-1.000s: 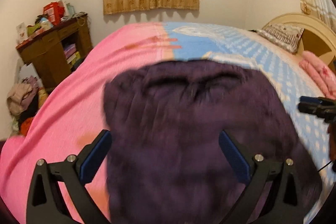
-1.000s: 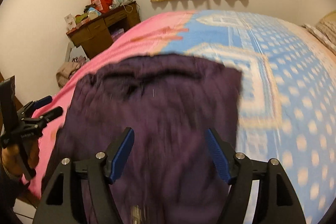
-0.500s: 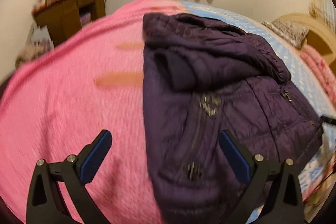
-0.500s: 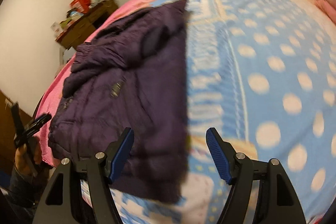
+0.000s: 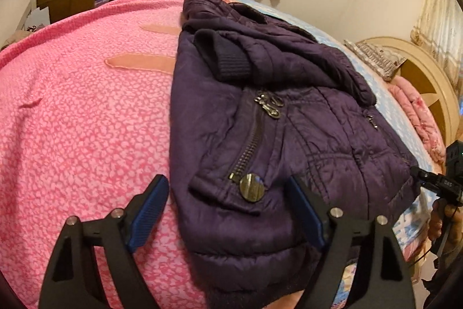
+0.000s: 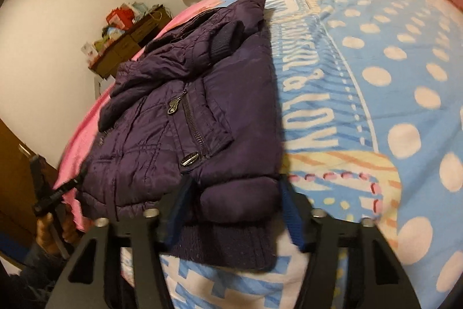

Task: Fold large clothes

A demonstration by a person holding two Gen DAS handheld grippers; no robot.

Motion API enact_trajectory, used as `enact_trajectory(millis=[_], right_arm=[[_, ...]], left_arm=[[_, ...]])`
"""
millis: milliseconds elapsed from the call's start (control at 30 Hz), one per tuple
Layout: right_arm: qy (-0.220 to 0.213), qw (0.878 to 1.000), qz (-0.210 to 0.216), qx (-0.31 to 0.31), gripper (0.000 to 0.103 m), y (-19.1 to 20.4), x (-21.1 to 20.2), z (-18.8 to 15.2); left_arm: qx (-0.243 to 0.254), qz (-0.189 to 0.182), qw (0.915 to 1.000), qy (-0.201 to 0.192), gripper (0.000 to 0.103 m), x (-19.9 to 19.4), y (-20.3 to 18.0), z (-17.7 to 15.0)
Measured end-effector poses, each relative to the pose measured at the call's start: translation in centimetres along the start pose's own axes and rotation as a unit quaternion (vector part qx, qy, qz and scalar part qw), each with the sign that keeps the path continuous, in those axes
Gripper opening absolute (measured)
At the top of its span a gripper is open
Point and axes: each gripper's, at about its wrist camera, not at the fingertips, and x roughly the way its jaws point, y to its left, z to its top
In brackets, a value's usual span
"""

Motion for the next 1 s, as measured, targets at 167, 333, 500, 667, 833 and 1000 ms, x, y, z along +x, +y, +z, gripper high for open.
enact_trajectory(millis=[167,333,500,667,833,1000], right_arm=[[-0.002,0.999,0.038,0.03,0.042,-1.1,0.0,-0.7],[-0.022,0.999,0.035,0.027,0.042,-0.8,0.3,-1.0],[-0.026,0.998,0.047,0.028,0.035,-0.8,-0.5,-1.3],[-0.029,0.997,0.064,0.034,0.031,-1.1,-1.1,-2.2],[-0.045,0.992,0.111,0.049,0.027,-0.6,-4.0,-3.9],[-0.068,0.985,0.148,0.056,0.021,0.6,-7.5,-4.8]], left_arm=[[0.009,-0.01,0.9999,-0.002,0.067,-0.3,-0.3,-0.3],[0.007,0.001,0.9998,-0.017,0.073,0.3,-0.6,-0.3],[0.006,0.006,0.9999,-0.014,0.048,-0.1,-0.3,0.1],[0.01,-0.016,0.9997,-0.015,0.03,-1.9,0.2,-0.1],[0.036,-0.011,0.9992,-0.008,0.027,-4.6,-1.5,-0.3],[0.024,-0.05,0.9984,0.01,0.026,-8.0,-1.5,-0.4]])
